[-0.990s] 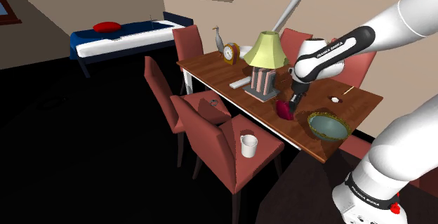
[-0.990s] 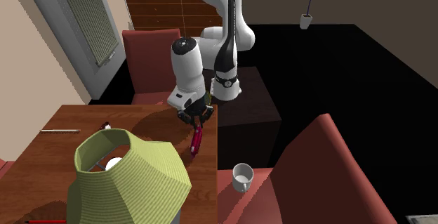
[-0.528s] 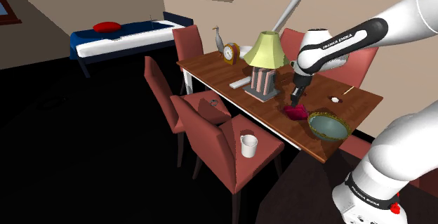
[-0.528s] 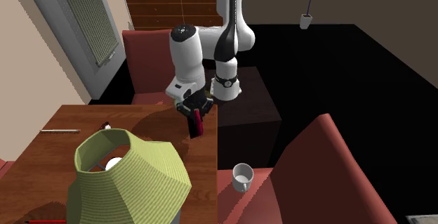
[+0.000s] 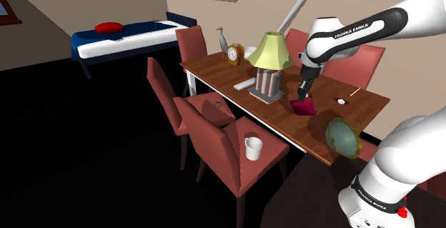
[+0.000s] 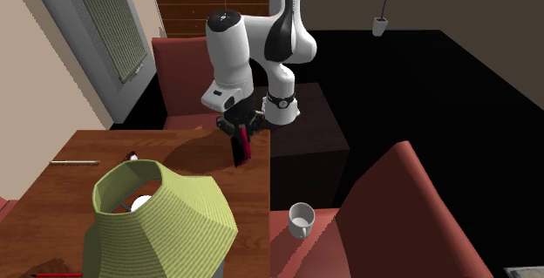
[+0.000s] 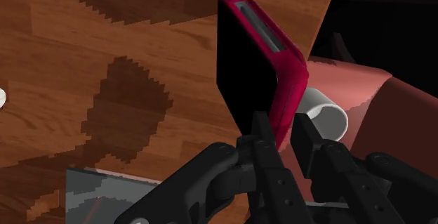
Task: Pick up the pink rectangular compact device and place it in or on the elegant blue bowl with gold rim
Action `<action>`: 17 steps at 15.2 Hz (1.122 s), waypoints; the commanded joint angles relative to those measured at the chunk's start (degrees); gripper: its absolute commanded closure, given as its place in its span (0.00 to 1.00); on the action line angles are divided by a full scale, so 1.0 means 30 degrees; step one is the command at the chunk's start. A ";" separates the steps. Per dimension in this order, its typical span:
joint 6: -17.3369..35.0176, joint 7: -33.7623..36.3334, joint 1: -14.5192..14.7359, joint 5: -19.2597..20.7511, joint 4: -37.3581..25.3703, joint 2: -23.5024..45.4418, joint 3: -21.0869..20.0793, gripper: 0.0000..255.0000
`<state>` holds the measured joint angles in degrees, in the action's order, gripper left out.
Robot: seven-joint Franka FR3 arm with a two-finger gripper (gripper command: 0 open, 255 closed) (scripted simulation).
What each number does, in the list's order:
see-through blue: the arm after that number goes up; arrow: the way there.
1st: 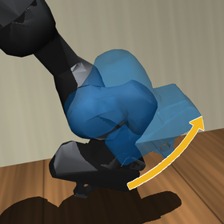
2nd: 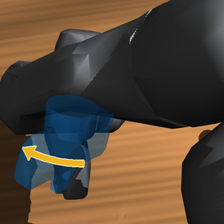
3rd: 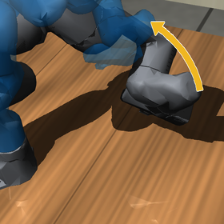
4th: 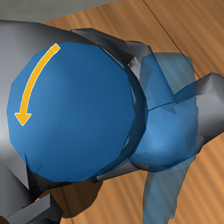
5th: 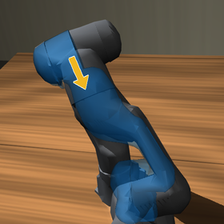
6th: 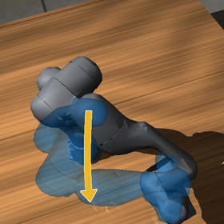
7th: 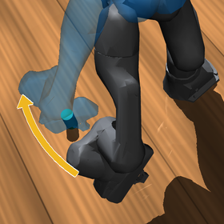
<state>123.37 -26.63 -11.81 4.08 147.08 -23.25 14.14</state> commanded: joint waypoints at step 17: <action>-0.5265 -0.0510 -0.1315 0.1207 0.0807 -0.6101 0.0051 1.00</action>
<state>108.54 -27.31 -14.86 6.87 148.16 -39.24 13.71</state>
